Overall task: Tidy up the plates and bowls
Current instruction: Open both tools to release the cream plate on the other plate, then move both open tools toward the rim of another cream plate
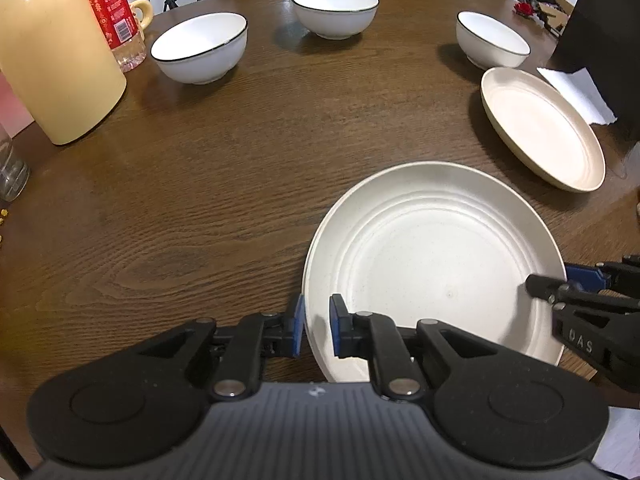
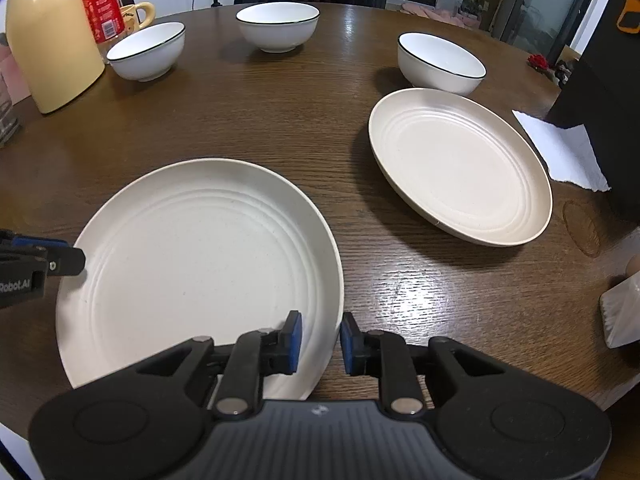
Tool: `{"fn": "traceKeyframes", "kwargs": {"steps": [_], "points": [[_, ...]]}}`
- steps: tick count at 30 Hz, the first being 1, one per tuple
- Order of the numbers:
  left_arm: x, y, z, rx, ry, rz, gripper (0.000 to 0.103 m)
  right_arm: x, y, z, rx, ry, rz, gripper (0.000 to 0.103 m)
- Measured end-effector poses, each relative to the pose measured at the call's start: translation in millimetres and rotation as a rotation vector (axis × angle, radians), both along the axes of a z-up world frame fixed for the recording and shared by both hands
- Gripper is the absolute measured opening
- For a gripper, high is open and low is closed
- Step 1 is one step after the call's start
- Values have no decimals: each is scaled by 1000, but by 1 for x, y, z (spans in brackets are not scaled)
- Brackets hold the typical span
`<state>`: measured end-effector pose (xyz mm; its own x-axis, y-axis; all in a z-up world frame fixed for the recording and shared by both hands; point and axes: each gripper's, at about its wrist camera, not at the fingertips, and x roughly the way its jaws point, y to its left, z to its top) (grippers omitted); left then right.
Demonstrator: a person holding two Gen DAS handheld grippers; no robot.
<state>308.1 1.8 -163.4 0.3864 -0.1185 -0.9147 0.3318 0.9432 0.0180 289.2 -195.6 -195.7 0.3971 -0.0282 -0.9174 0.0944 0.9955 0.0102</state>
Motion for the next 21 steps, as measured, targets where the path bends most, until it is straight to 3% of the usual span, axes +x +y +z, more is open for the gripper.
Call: {"fn": "traceKeyframes", "kwargs": {"steps": [1, 3, 7, 9, 10, 13, 14, 16, 21], "points": [[0, 1, 1, -4, -2, 3, 17, 0, -2, 0, 13, -2, -6, 33], [0, 2, 4, -12, -10, 10, 34, 0, -8, 2, 30, -12, -18, 39], [-1, 2, 12, -24, -29, 7, 45, -1, -18, 9, 70, -31, -42, 62], [-2, 1, 18, -30, -46, 4, 61, -1, -22, 12, 86, -41, -54, 72], [-2, 1, 20, -34, -52, 3, 64, -2, -25, 14, 95, -45, -61, 80], [-3, -1, 26, -45, -70, 3, 87, -3, -33, 19, 125, -56, -82, 91], [-2, -1, 28, -48, -72, 8, 102, -3, -35, 20, 135, -55, -88, 93], [-2, -2, 32, -60, -81, 16, 103, -5, -39, 22, 153, -54, -101, 103], [-1, -3, 37, -80, -81, 22, 103, -7, -47, 27, 172, -58, -127, 103]]}}
